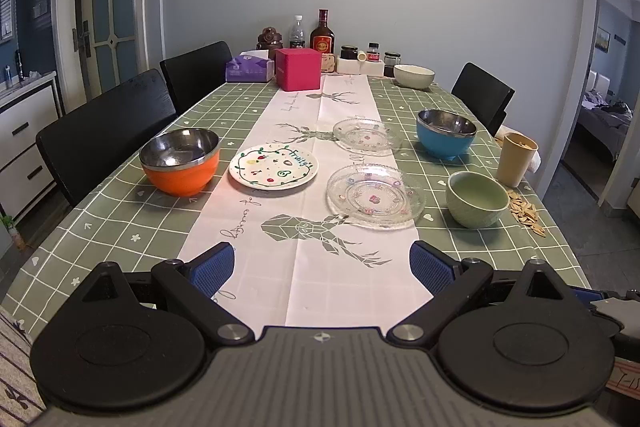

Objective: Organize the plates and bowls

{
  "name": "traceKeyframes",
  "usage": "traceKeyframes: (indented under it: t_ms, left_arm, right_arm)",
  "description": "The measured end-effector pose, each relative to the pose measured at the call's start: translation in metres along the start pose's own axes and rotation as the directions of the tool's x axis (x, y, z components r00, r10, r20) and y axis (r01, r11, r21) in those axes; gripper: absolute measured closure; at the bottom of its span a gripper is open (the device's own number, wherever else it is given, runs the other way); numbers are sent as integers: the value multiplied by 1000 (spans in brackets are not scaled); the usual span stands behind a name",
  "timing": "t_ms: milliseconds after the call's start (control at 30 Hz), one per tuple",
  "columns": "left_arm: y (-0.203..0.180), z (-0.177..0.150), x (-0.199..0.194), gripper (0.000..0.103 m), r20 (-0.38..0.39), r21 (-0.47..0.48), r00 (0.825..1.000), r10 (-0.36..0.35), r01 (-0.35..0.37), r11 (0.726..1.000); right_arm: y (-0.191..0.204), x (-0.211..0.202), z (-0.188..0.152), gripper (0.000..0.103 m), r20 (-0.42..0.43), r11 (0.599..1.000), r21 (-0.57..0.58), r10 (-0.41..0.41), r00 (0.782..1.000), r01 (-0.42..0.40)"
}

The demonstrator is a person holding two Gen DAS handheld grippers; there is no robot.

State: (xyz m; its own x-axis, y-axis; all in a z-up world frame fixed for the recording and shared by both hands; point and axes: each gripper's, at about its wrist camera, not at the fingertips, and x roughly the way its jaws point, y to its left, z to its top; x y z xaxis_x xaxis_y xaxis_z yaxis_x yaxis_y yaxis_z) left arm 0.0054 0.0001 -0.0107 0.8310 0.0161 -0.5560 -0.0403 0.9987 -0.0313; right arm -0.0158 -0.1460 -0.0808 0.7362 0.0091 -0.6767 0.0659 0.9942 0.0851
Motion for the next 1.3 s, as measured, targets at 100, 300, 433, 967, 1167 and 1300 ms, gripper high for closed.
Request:
traceKeyframes:
  t_ms: [100,300,433,967,1167,1300]
  left_arm:
    - [0,0,0,0,-2,-2,1000,-1,1,1000]
    - [1,-1,1,0,-6,-6,1000,1,-2,1000]
    - [2,-1,1,0,-11,-10,1000,-1,1,1000]
    - [4,-3,4,0,-25,-12,1000,4,-4,1000]
    - [5,-4,6,0,-41,-22,999,-1,0,1000]
    - [6,-4,5,0,-30,-10,999,12,-12,1000]
  right_arm:
    - [1,0,0,3,-2,1000,2,0,1000,0]
    - [2,3,-2,3,-16,1000,9,11,1000,-11]
    - [2,4,-2,3,-17,1000,7,15,1000,-15]
    - [2,6,-1,3,-25,1000,6,14,1000,-14]
    - [3,8,-3,3,-31,1000,0,11,999,-11]
    - [5,10,-3,3,-39,1000,4,18,999,-18]
